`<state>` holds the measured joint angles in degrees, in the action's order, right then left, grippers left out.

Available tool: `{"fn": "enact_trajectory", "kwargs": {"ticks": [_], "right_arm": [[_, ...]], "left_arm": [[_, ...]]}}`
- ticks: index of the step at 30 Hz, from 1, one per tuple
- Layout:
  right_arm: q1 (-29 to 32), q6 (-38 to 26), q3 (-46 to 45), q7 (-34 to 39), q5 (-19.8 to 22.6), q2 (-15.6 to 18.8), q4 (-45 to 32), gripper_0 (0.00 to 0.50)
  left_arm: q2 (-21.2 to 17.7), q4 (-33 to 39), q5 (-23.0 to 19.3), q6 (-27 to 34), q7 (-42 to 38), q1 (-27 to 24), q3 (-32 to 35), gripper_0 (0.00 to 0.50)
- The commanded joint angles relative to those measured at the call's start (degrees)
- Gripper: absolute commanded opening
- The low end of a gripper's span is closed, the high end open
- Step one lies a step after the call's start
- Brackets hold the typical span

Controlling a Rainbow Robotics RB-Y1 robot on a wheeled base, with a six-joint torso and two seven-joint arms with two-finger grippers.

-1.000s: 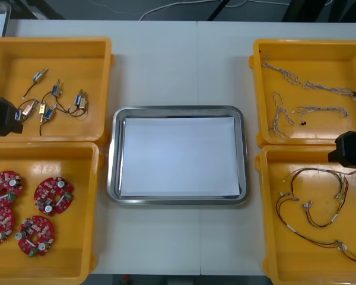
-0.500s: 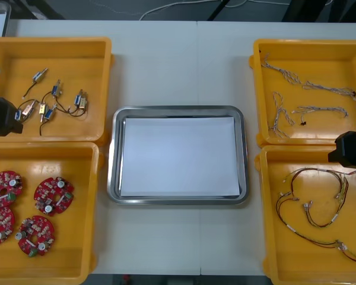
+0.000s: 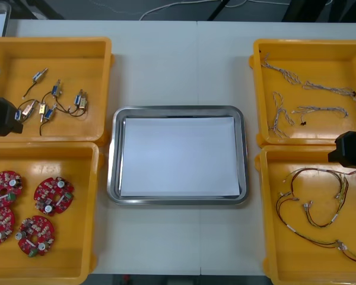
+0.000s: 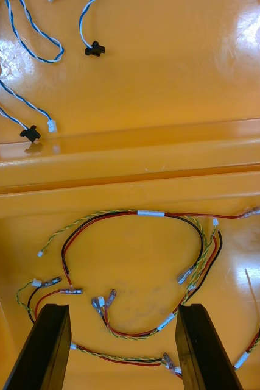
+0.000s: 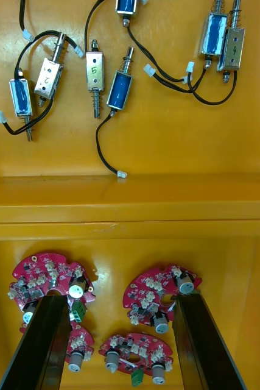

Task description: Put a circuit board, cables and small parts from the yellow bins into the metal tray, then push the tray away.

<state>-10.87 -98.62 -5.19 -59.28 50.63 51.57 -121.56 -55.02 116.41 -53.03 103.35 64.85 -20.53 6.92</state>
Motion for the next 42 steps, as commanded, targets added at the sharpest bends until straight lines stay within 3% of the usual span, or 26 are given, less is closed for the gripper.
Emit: {"fn": "enact_trajectory", "kwargs": {"ticks": [1, 15, 16, 21, 25, 29, 42], "right_arm": [[0.6, 0.3, -1.1, -3.1, 0.3, -0.5, -0.4, 0.500], [0.6, 0.3, -1.1, -3.1, 0.3, -0.5, -0.4, 0.500], [0.6, 0.3, -1.1, -3.1, 0.3, -0.5, -0.4, 0.500], [2.6, -0.2, -0.8, -2.1, 0.4, -0.2, 0.9, 0.500], [2.4, -0.9, -0.9, 2.4, 1.1, 2.0, 0.7, 0.500], [2.9, -1.7, -0.9, 7.0, 0.5, 2.0, 0.7, 0.500], [7.5, -0.1, -1.0, 28.2, 0.3, 2.0, 0.0, 0.500]], "left_arm": [[-2.4, 0.3, 0.5, 0.4, -3.7, 1.2, 1.9, 0.500], [-2.4, 0.3, 0.5, 0.4, -3.7, 1.2, 1.9, 0.500], [0.3, 0.2, -0.7, 6.6, 6.7, 2.9, 0.8, 0.500], [1.0, 0.3, -0.8, 6.6, 5.1, 2.5, 0.8, 0.500], [0.8, 0.4, -2.6, 6.6, 5.8, 2.6, 1.6, 0.500], [0.8, 0.7, -5.1, 6.6, 8.6, 4.1, 4.9, 0.500], [0.8, 14.5, -5.5, 6.6, 10.9, 18.4, 15.2, 0.500]]}}
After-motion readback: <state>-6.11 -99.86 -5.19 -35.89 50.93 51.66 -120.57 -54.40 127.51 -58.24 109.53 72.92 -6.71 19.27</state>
